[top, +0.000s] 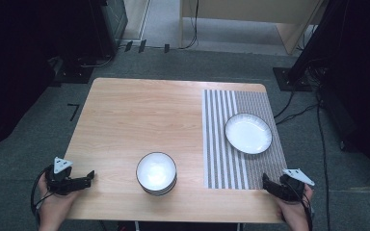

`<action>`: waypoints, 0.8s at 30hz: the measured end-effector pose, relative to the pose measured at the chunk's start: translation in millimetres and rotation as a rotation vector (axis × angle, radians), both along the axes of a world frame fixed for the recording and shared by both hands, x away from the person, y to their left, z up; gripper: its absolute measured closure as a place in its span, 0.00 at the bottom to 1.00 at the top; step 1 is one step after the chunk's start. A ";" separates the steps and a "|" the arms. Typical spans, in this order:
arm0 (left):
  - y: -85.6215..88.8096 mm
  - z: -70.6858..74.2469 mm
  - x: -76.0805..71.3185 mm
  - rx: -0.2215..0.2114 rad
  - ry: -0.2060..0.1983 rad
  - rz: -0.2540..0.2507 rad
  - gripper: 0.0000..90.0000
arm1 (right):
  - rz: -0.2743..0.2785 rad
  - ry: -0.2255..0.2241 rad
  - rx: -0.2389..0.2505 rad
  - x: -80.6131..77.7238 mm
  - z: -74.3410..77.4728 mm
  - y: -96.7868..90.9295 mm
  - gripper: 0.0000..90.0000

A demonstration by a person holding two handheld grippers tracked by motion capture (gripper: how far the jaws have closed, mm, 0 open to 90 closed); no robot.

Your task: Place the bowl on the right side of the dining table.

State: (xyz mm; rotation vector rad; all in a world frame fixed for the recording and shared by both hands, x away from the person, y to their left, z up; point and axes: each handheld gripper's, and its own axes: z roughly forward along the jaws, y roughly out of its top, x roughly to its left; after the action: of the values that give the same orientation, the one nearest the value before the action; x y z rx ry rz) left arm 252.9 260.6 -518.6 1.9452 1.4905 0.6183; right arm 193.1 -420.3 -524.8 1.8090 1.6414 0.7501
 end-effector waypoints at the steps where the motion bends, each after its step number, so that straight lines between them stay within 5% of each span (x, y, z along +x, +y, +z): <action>1: 0.0 0.0 0.0 0.000 0.000 0.000 0.00 | 0.000 0.000 0.000 0.0 0.0 0.0 0.16; 10: -1.0 0.0 0.3 -0.001 0.001 -0.015 0.00 | -0.026 -0.022 0.005 -3.8 3.9 2.8 0.23; 19: -1.4 0.0 0.3 0.000 0.000 -0.031 0.00 | -0.022 -0.168 0.086 -10.7 39.4 24.5 0.25; 24: -1.6 0.0 0.2 -0.001 0.000 -0.035 0.00 | 0.029 -0.194 0.108 -13.0 54.5 38.9 0.26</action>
State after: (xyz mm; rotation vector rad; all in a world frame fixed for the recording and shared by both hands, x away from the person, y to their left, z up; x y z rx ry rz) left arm 253.0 259.0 -518.6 1.9659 1.4539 0.6024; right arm 180.1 -381.5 -470.2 1.7275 1.5296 1.0113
